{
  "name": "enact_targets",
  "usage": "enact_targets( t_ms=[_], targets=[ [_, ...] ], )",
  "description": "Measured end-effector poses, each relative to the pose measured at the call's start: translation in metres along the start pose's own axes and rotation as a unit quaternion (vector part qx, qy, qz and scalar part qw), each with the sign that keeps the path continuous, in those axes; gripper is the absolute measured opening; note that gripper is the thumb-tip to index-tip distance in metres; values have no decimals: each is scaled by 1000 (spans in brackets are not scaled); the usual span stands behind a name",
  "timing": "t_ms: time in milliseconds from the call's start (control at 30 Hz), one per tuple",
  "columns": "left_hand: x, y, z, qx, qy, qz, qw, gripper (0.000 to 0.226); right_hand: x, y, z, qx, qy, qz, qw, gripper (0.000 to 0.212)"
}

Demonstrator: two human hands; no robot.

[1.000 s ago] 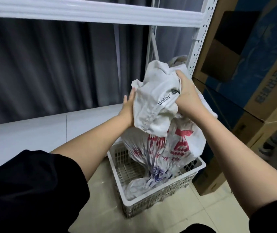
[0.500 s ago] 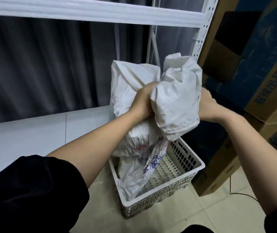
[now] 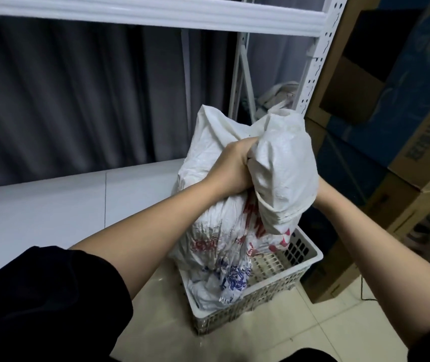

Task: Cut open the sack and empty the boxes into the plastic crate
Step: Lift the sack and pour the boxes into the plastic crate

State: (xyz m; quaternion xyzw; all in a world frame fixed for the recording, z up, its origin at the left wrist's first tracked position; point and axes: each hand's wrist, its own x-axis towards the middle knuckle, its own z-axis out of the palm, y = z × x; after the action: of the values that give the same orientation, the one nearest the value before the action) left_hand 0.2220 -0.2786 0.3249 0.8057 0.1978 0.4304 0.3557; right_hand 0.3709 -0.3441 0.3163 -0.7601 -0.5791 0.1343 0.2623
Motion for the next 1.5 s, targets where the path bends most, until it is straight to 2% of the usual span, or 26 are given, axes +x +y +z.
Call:
enact_targets(
  t_ms=[67, 100, 167, 233, 300, 400, 433, 500, 533, 567, 667, 700, 767, 800, 933, 1000, 1033, 1067, 1100, 1167, 1200, 1233, 1300, 1333, 1367, 1500],
  targets=[
    [-2, 0, -10, 64, -17, -8, 998, 18, -1, -1, -7, -15, 58, 25, 998, 32],
    [0, -3, -20, 125, -44, -40, 990, 30, 0, -5, -16, -32, 100, 3, 994, 22],
    [6, -9, -38, 307, -128, -101, 938, 55, 12, -9, -34, -18, 177, -47, 983, 14],
    [14, -5, -51, 381, -182, -142, 895, 37, 19, -22, -47, 4, 218, -88, 972, 13],
    [19, 4, -51, 355, -126, -164, 912, 36, 21, -41, -47, 4, 264, -109, 958, 14],
    [12, 8, -44, 387, 41, -83, 917, 33, 26, -48, -48, 14, 377, -157, 913, 18],
    [10, 6, -39, 424, 11, -101, 900, 30, 28, -42, -45, -1, 336, -150, 930, 16],
    [8, -5, -26, 480, -147, -158, 850, 27, 29, -24, -34, -128, 157, -115, 973, 11],
    [9, -7, -24, 463, -154, -172, 856, 27, 28, -16, -31, -168, 108, -104, 974, 12],
    [9, -8, -26, 450, -117, -165, 870, 27, 27, -14, -32, -168, 126, -96, 973, 13],
    [-1, -12, -20, 364, 57, -88, 925, 22, 31, -8, -49, -96, 306, -55, 946, 11],
    [-6, -17, -14, 348, 27, -97, 932, 25, 31, -9, -50, -113, 301, -51, 945, 10],
    [-7, -28, 1, 402, -148, -164, 889, 33, 25, -9, -34, -196, 191, -77, 959, 19],
    [0, -26, -1, 395, -174, -196, 880, 35, 20, -4, -25, -201, 147, -96, 964, 23],
    [16, -12, -16, 343, 13, -93, 935, 19, 23, 1, -39, -103, 257, -64, 959, 17],
    [4, -15, -14, 335, -31, -93, 937, 24, 27, -4, -44, -148, 265, -125, 945, 24],
    [4, -19, -9, 366, -98, -123, 917, 28, 27, -8, -44, -192, 247, -169, 935, 34],
    [7, -15, -12, 336, -95, -167, 922, 30, 25, -14, -47, -234, 238, -199, 921, 44],
    [18, -12, -16, 306, -43, -186, 933, 29, 23, -18, -55, -259, 254, -197, 911, 45],
    [33, 4, -26, 213, 110, -125, 963, 31, 26, -22, -76, -248, 376, -146, 881, 17],
    [33, 11, -28, 168, 137, -121, 969, 34, 27, -25, -82, -224, 425, -112, 870, 6],
    [29, 10, -28, 150, 124, -118, 974, 36, 29, -27, -82, -219, 426, -108, 871, 8],
    [20, 2, -20, 155, -4, -215, 964, 33, 31, -25, -65, -274, 285, -161, 904, 30],
    [19, 1, -19, 143, -9, -237, 961, 30, 34, -19, -58, -302, 216, -184, 910, 37],
    [26, -1, -23, 144, 19, -222, 964, 27, 35, -19, -61, -310, 225, -191, 904, 36],
    [41, 18, -33, 42, 134, -118, 983, 19, 40, -37, -86, -205, 421, -161, 869, 29]
  ],
)
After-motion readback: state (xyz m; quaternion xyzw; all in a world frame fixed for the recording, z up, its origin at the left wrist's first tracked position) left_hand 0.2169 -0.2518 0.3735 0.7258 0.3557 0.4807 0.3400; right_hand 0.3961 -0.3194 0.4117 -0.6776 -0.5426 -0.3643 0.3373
